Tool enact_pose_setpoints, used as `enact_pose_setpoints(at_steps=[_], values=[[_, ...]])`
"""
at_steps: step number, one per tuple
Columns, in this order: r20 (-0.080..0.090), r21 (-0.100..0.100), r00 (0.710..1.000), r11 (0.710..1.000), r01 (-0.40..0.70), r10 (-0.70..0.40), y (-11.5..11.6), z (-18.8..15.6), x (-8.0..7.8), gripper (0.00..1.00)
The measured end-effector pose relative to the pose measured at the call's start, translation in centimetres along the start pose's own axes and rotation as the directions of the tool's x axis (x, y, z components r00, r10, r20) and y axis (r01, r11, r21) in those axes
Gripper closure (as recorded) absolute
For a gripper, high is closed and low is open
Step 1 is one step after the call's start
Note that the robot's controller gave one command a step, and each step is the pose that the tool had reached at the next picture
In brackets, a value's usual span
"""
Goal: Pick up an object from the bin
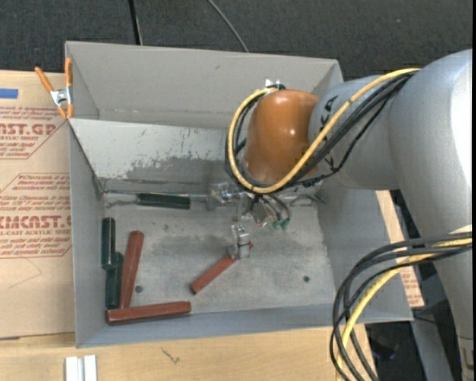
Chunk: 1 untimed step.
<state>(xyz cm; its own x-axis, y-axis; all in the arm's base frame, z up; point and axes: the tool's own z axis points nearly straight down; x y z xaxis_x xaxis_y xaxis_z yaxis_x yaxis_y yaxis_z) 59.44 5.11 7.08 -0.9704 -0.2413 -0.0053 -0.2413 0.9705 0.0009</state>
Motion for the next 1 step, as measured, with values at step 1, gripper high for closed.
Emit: enact_pose_setpoints(at_steps=[1], values=[[-0.001,0.000,1.000,1.000,0.000,0.000,0.00,0.01,0.01,0.00]])
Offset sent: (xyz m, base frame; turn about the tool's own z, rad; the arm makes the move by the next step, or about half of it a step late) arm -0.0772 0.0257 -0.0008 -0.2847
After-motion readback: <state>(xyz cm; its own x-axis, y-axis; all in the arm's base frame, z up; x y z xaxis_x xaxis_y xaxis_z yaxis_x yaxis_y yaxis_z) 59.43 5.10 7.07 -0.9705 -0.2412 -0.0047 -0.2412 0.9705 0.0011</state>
